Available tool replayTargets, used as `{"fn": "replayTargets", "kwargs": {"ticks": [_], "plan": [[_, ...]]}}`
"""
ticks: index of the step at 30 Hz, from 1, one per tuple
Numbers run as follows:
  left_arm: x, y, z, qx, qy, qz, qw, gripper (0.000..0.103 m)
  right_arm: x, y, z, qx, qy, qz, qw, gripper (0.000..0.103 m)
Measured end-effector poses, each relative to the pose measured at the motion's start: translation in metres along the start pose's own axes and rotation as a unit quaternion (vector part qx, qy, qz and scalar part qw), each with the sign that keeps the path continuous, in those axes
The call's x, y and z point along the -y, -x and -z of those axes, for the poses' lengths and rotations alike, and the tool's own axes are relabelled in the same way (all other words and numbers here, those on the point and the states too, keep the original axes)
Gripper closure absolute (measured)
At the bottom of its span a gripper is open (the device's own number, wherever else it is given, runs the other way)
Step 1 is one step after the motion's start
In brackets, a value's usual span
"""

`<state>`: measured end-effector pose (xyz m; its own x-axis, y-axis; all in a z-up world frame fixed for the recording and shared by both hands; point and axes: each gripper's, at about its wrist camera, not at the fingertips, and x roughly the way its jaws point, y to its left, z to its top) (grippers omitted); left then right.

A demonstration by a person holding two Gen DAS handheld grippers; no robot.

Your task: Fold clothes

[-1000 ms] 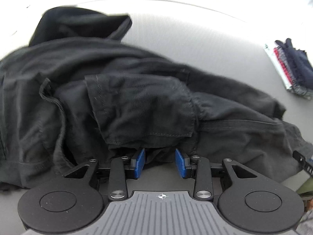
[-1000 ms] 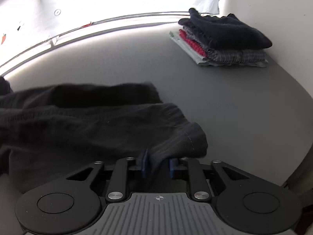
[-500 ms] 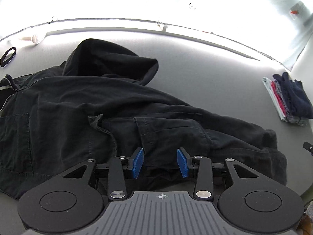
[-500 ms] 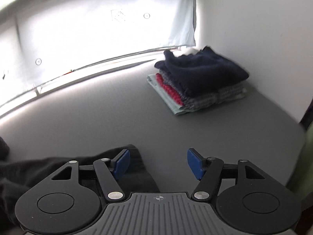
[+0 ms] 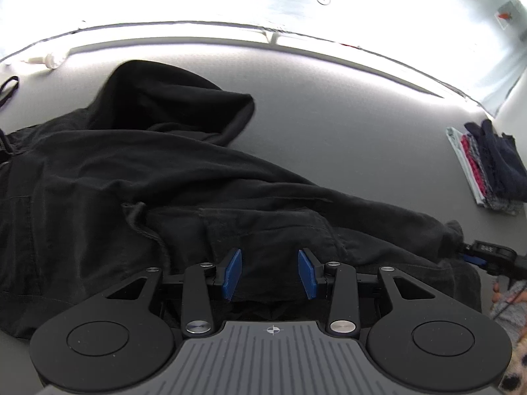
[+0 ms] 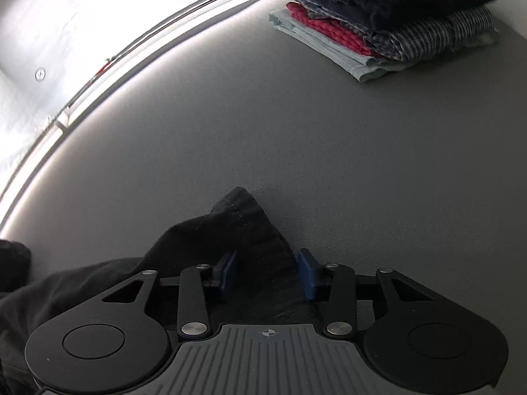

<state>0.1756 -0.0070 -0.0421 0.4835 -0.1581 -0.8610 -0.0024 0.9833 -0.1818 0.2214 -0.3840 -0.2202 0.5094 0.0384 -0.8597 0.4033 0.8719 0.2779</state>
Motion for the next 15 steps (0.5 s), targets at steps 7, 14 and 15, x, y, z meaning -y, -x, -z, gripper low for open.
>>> {"fn": "replayTargets", "kwargs": {"ticks": [7, 14, 15], "plan": [[-0.054, 0.011, -0.013, 0.017, 0.069, -0.034, 0.9969, 0.06, -0.093, 0.048, -0.025, 0.07, 0.097, -0.068, 0.99, 0.032], [-0.099, 0.022, -0.019, 0.024, 0.09, -0.045, 0.9946, 0.06, -0.271, 0.007, -0.012, 0.022, 0.251, -0.171, 0.952, 0.028], [-0.103, 0.024, -0.02, 0.025, 0.088, -0.045, 0.9948, 0.06, -0.3, -0.007, -0.002, 0.001, 0.272, -0.186, 0.944, 0.029]]}}
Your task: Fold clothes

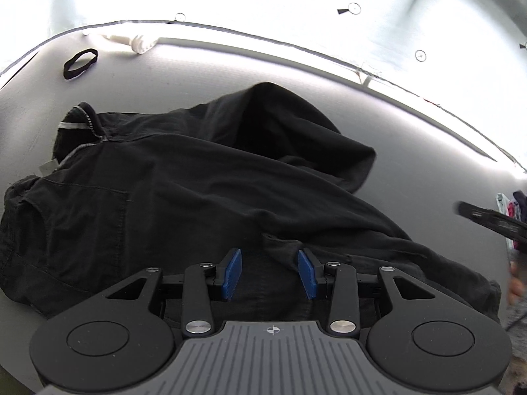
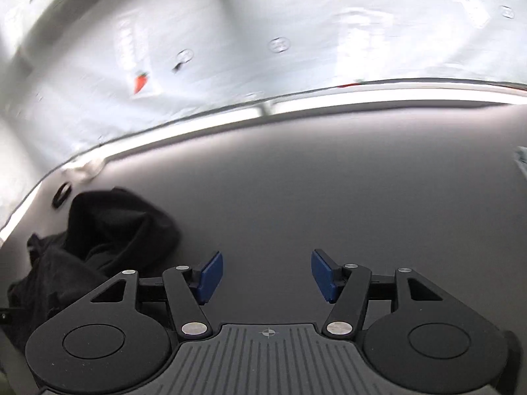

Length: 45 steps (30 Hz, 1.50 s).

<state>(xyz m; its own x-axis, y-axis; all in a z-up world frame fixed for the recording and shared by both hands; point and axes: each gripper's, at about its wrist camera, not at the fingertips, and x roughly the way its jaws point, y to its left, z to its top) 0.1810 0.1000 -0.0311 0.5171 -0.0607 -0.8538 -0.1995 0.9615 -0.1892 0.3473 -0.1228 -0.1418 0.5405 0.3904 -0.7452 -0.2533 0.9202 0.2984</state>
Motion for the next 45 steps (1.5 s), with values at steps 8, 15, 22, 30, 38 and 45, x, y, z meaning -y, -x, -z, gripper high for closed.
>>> {"fn": "replayTargets", "kwargs": {"ticks": [8, 15, 22, 30, 38, 45], "plan": [[-0.046, 0.013, -0.017, 0.01, -0.024, 0.005, 0.9996, 0.06, -0.067, -0.073, 0.01, -0.149, -0.018, -0.074, 0.986, 0.053], [-0.06, 0.018, -0.052, 0.021, -0.028, 0.083, 0.9959, 0.052, -0.098, -0.01, 0.047, -0.163, 0.001, -0.141, 0.977, 0.053], [-0.028, -0.023, -0.067, -0.001, -0.057, 0.107, 0.9926, 0.052, -0.138, 0.002, 0.09, -0.216, 0.029, -0.173, 0.96, 0.053], [-0.061, -0.064, -0.041, -0.063, -0.02, 0.028, 0.9974, 0.052, -0.102, 0.023, 0.083, -0.118, -0.104, -0.133, 0.979, 0.024], [-0.099, -0.057, -0.031, -0.073, 0.044, 0.044, 0.9954, 0.052, -0.129, -0.016, 0.052, -0.123, -0.017, -0.066, 0.99, 0.015], [-0.111, -0.059, -0.025, -0.068, 0.062, 0.041, 0.9949, 0.049, -0.131, -0.034, 0.051, -0.117, 0.008, -0.048, 0.992, 0.085]]}}
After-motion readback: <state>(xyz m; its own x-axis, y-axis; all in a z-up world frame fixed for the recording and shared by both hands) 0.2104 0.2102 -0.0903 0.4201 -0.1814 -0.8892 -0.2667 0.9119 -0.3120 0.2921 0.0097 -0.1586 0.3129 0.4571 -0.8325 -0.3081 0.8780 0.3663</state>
